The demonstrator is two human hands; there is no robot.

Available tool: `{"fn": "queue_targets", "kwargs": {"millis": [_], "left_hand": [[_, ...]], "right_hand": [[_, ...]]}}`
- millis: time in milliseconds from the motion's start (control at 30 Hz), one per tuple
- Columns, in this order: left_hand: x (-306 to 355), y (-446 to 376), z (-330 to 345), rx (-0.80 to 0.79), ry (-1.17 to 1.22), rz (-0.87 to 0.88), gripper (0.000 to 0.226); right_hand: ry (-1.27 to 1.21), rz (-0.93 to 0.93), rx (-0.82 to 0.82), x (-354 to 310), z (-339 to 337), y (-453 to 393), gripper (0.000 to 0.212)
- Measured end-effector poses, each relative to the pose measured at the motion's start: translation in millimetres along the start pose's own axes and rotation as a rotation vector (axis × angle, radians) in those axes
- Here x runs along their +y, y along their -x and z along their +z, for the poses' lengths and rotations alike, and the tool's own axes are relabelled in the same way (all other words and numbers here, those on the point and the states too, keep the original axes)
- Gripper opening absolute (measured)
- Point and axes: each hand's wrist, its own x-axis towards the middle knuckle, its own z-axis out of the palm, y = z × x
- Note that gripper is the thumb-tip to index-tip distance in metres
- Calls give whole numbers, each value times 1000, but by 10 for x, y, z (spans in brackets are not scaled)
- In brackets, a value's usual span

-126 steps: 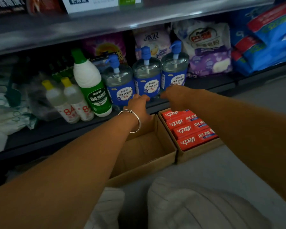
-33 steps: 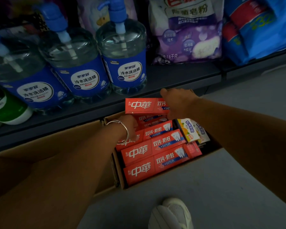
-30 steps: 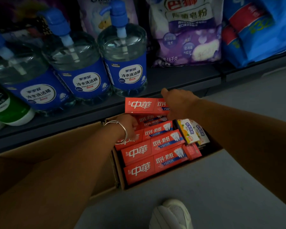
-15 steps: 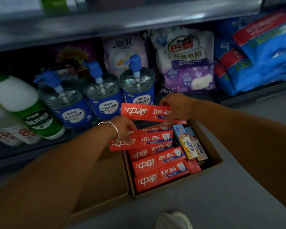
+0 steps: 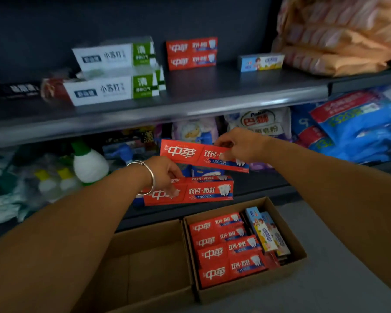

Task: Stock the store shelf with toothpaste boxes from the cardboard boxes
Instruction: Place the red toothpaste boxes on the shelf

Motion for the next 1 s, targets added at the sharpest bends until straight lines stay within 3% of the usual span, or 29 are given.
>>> {"fn": "queue_targets", "kwargs": {"millis": [300,633,1000], "left_hand": [[198,424,-651,117,38,26,46],[379,610,-1121,239,73,81,43],[613,-23,-1544,361,106,133,41]], "right_hand": [[116,-94,205,-465,-529,149,33],[178,-62,343,-787,-904,201,40],[262,-14,455,-575,-1368,-335,38]]}}
